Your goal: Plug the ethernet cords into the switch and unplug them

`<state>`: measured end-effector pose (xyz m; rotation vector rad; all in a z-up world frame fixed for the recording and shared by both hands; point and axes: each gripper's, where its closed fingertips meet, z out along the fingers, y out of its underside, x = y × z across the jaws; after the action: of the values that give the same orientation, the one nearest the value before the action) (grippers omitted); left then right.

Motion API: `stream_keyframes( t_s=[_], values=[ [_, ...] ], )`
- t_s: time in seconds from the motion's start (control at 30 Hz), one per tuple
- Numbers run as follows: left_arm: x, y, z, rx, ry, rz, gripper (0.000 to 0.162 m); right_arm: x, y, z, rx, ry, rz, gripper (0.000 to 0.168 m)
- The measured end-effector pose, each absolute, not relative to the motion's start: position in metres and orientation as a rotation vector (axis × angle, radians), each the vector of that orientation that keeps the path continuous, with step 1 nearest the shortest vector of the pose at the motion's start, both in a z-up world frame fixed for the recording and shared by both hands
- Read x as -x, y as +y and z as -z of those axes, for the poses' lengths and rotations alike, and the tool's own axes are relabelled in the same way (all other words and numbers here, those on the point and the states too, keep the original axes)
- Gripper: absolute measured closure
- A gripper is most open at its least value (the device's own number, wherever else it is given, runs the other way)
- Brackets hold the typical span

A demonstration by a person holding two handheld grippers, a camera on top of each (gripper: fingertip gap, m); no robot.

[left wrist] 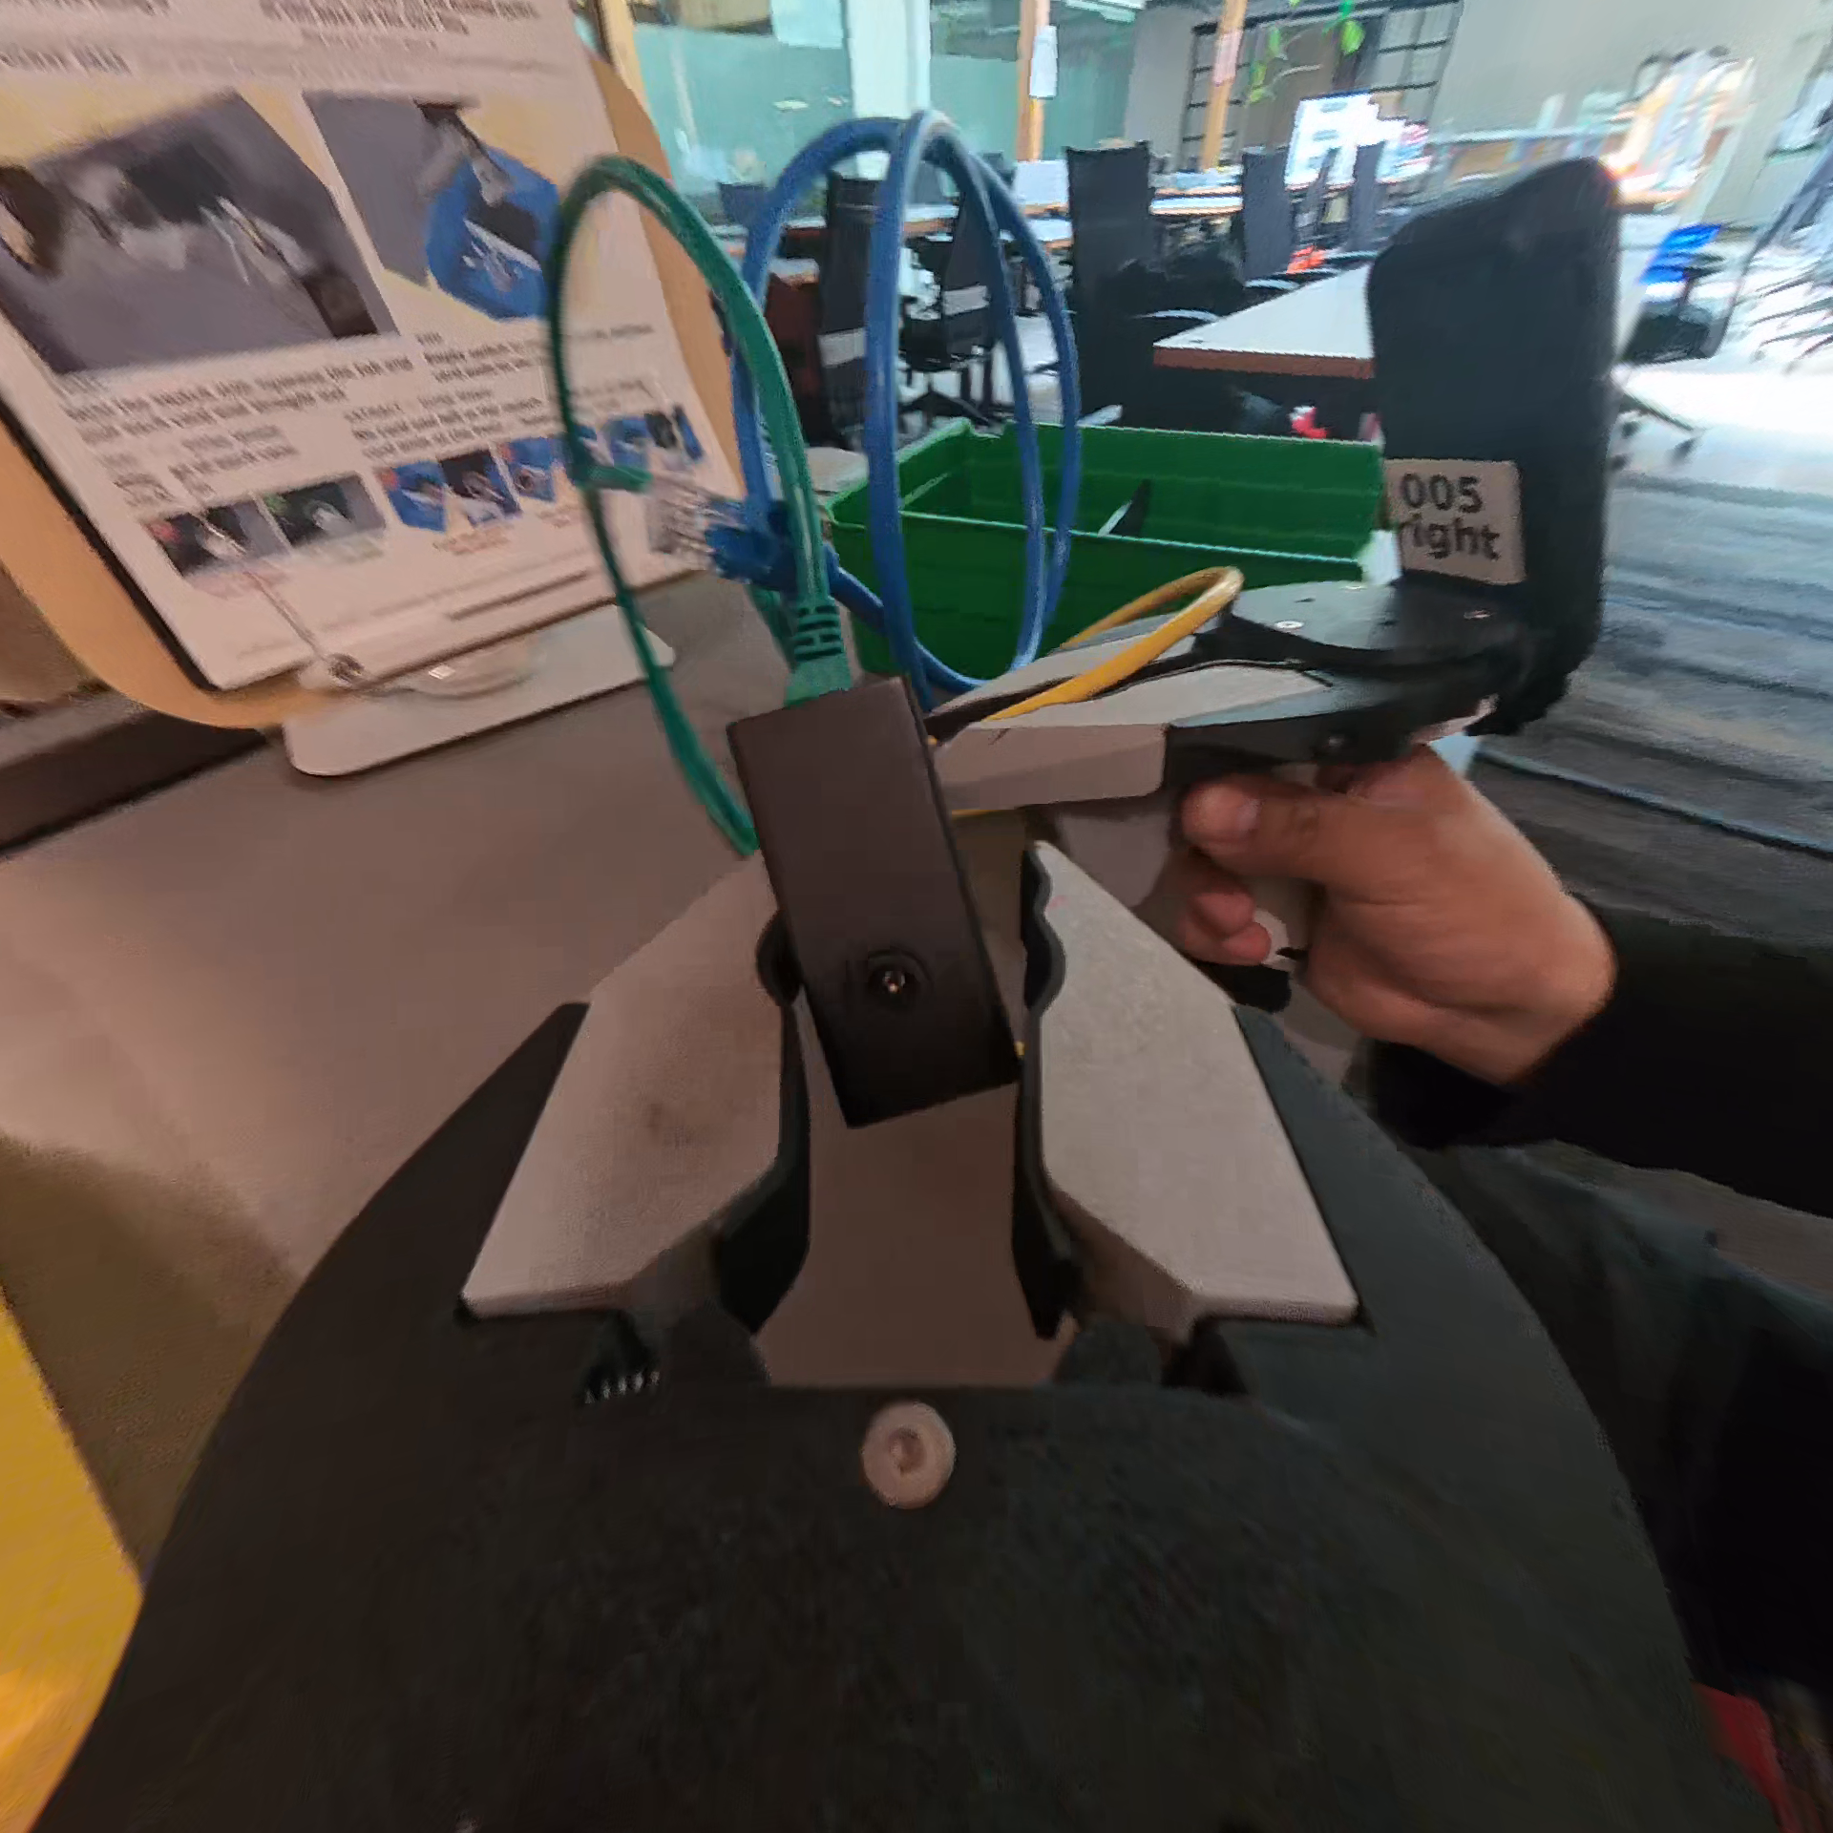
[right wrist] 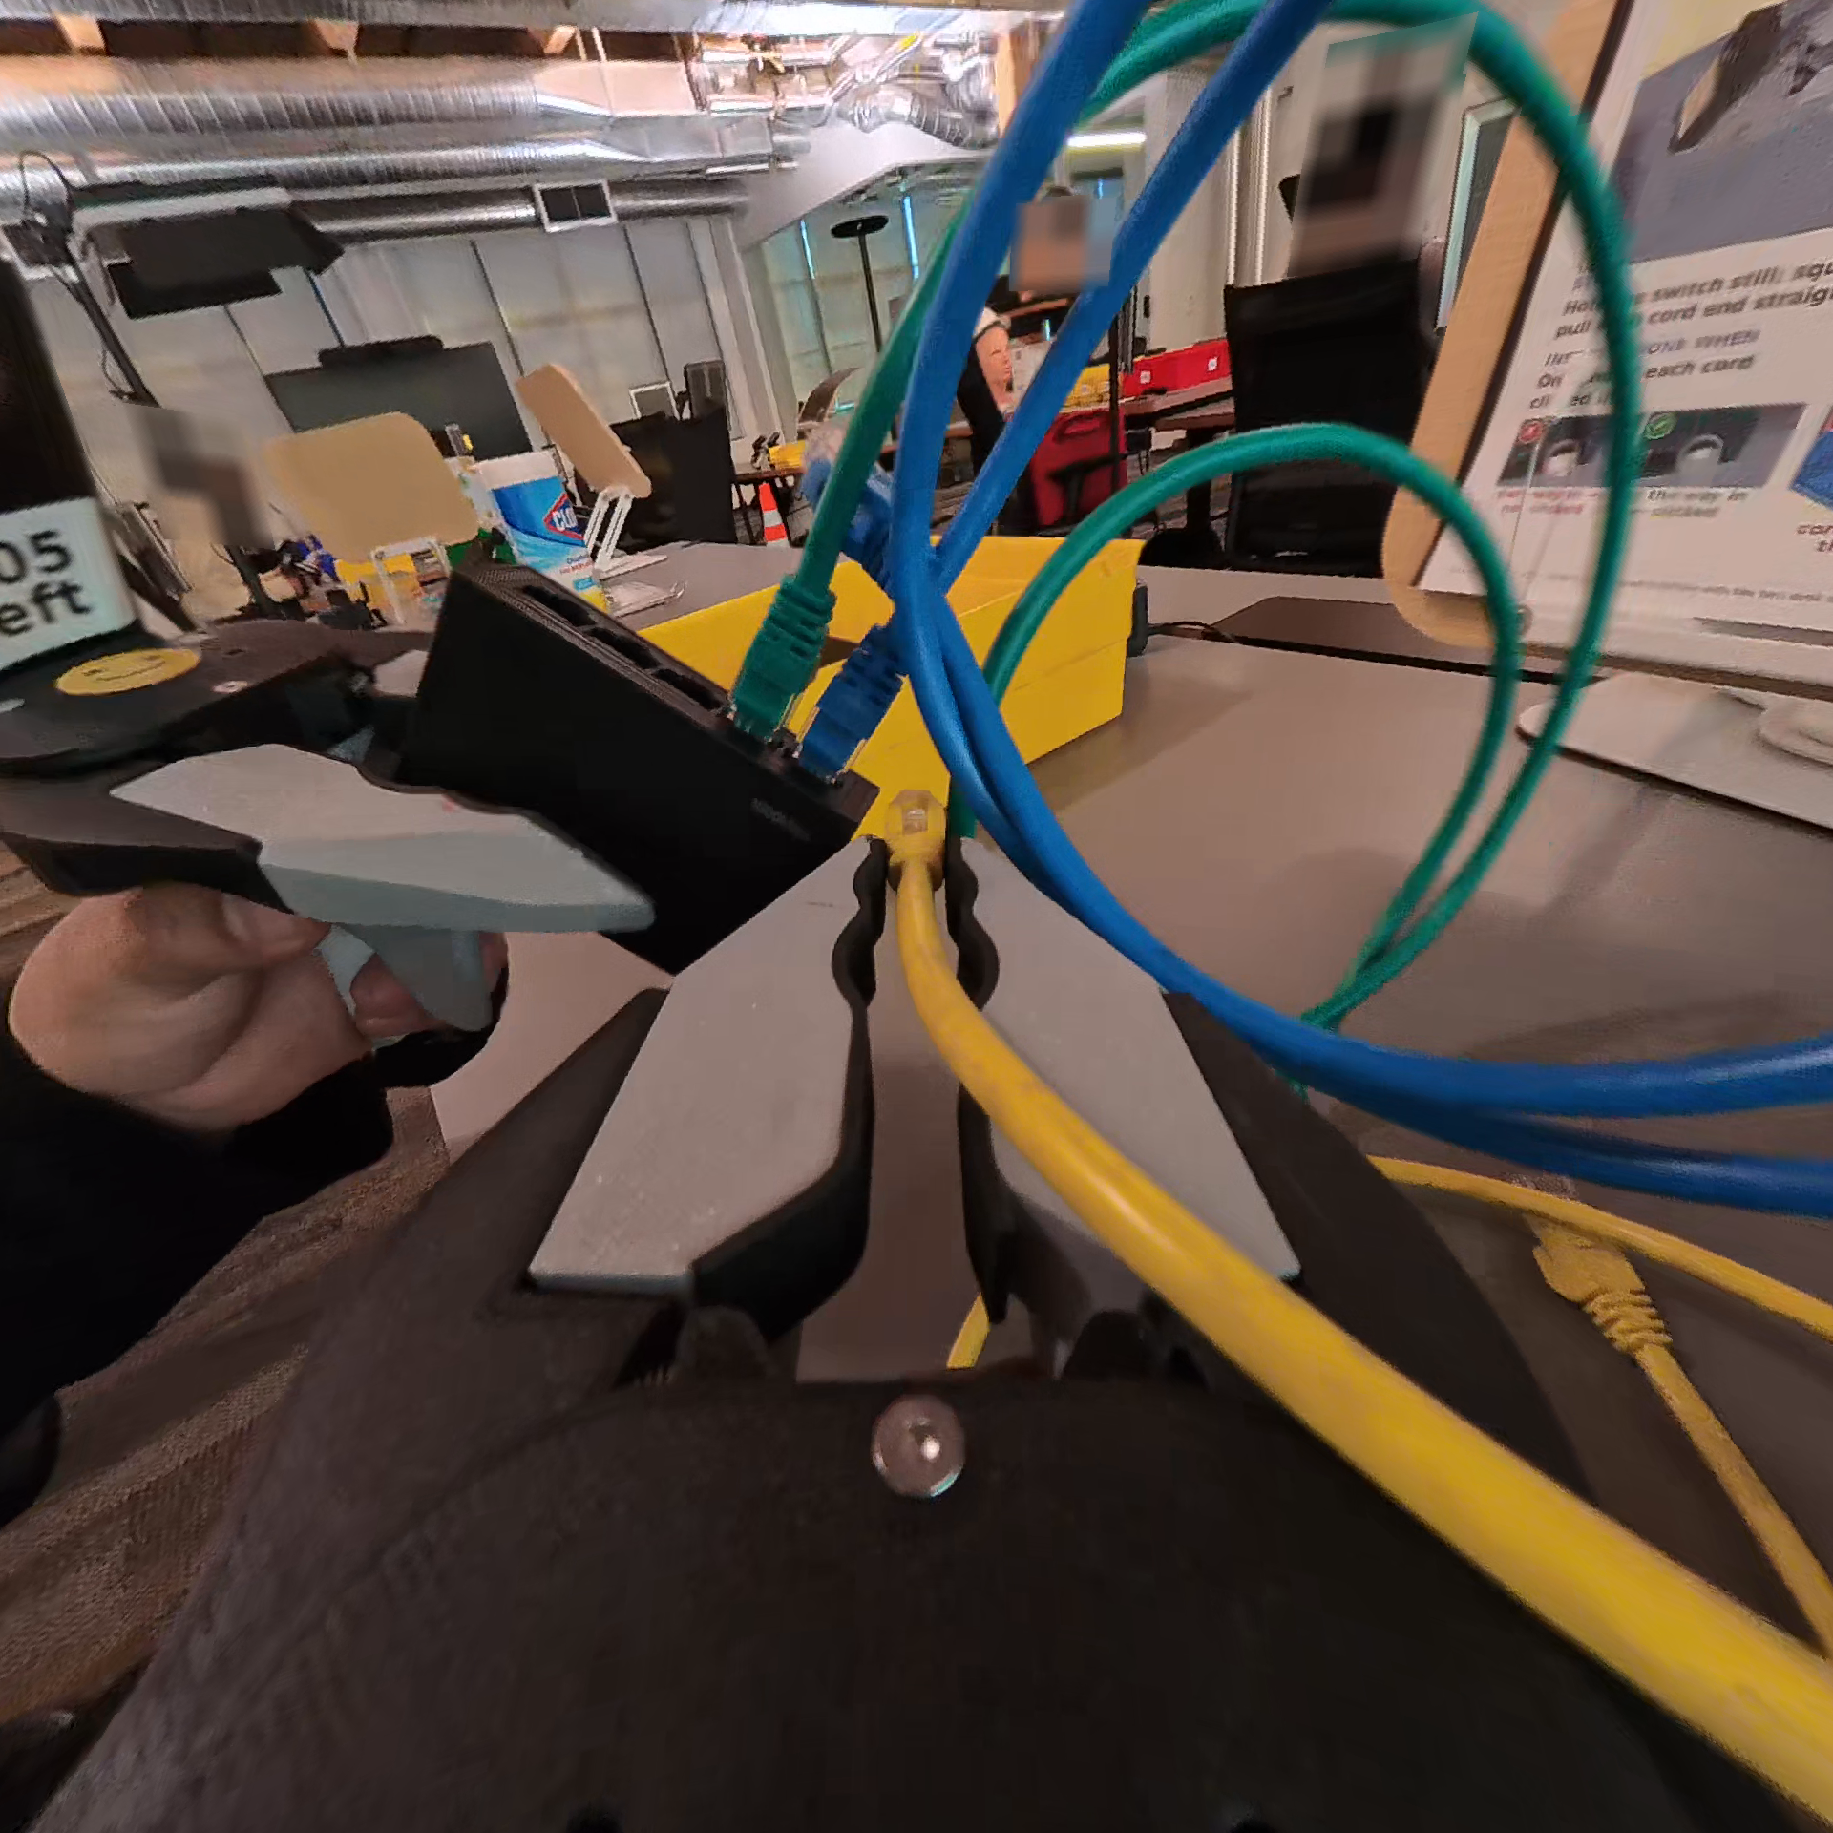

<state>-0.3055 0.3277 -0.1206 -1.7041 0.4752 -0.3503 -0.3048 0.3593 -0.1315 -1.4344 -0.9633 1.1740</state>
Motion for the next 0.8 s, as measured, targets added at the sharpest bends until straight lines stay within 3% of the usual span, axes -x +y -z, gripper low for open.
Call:
stream_keyframes(
  t_s=[0.17,0.33,0.6,0.8],
  values=[
    [0.303,0.321,0.160,1.916,0.562,0.493,0.120,0.303,0.363,0.129,1.412,-0.920,-1.211,0.160],
    [0.311,0.329,0.151,1.868,0.498,0.434,0.127,0.304,0.364,0.138,1.424,-0.985,-1.179,0.159],
    [0.349,0.344,0.161,1.857,0.567,-0.189,0.133,0.303,0.373,0.169,1.594,-1.063,-1.242,0.160],
    [0.364,0.346,0.146,1.653,0.659,-0.566,0.133,0.295,0.307,0.192,1.644,-1.574,-1.485,0.159]
  ],
)
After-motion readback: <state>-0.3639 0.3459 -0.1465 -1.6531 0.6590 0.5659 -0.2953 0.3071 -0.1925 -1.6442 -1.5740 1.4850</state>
